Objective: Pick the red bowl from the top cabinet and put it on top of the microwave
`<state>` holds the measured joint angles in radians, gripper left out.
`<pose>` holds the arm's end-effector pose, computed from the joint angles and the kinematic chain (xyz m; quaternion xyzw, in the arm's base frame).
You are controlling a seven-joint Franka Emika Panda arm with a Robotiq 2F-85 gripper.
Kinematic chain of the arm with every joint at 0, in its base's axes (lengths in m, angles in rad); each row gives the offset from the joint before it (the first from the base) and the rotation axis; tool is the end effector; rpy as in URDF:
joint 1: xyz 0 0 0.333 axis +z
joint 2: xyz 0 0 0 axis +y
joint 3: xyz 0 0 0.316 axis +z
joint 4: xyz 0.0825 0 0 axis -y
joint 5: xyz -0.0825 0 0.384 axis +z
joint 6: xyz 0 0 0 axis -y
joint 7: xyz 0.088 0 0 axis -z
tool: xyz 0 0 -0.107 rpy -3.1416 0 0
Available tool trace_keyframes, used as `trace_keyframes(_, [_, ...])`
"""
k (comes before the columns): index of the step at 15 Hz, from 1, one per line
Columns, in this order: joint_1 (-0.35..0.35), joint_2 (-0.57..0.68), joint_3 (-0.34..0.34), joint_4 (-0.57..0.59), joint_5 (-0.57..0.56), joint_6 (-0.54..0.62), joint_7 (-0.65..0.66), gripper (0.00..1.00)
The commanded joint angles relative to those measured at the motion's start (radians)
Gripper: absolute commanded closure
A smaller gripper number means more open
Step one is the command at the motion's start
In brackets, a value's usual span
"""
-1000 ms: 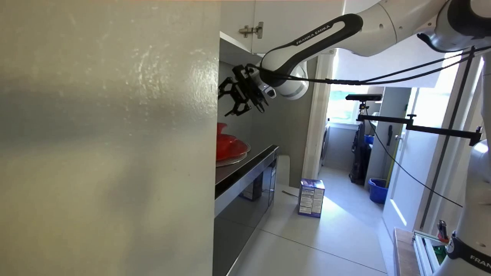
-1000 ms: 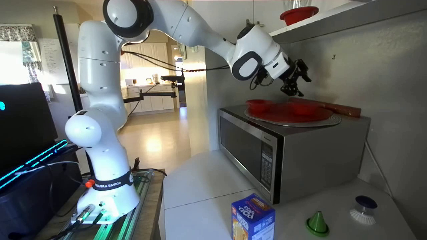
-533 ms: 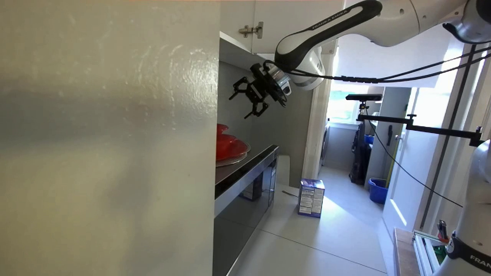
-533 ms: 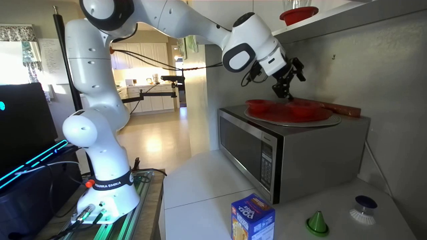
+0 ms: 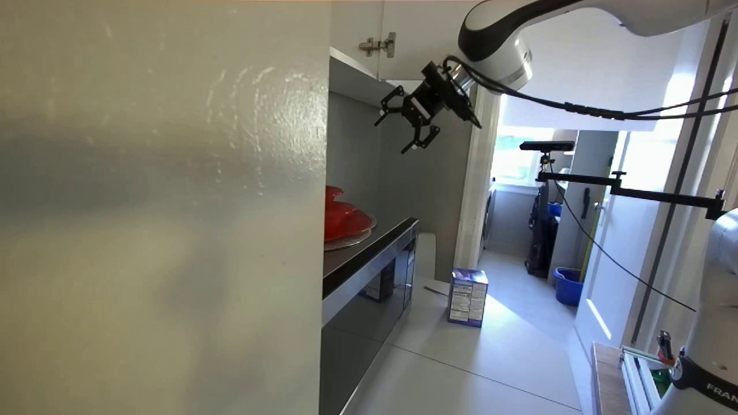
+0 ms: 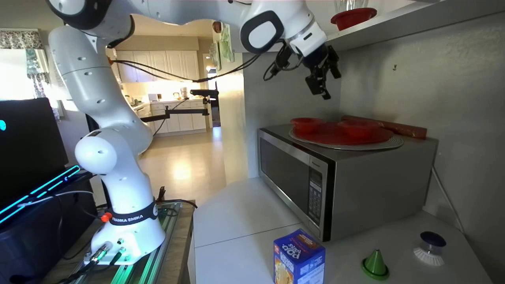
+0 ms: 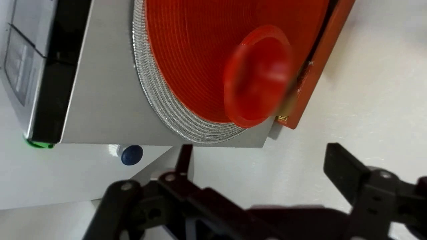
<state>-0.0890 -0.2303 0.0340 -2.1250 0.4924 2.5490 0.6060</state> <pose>0.5319 -0.0341 0.5826 -0.8217 0.4372 -0.2487 0.2679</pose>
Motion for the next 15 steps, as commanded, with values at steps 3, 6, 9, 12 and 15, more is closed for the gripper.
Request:
trace_keyframes(3, [0.013, -0.230, -0.064, -0.061, -0.099, -0.280, -0.216, 0.00])
trace_keyframes(6, [0.013, -0.311, -0.083, -0.057, -0.157, -0.419, -0.335, 0.00])
trace_keyframes(9, [0.013, -0.385, -0.097, -0.054, -0.208, -0.527, -0.462, 0.00])
trace_keyframes(12, [0.009, -0.356, -0.091, -0.020, -0.193, -0.519, -0.442, 0.00])
trace_keyframes(15, [0.009, -0.349, -0.091, -0.020, -0.193, -0.518, -0.441, 0.00])
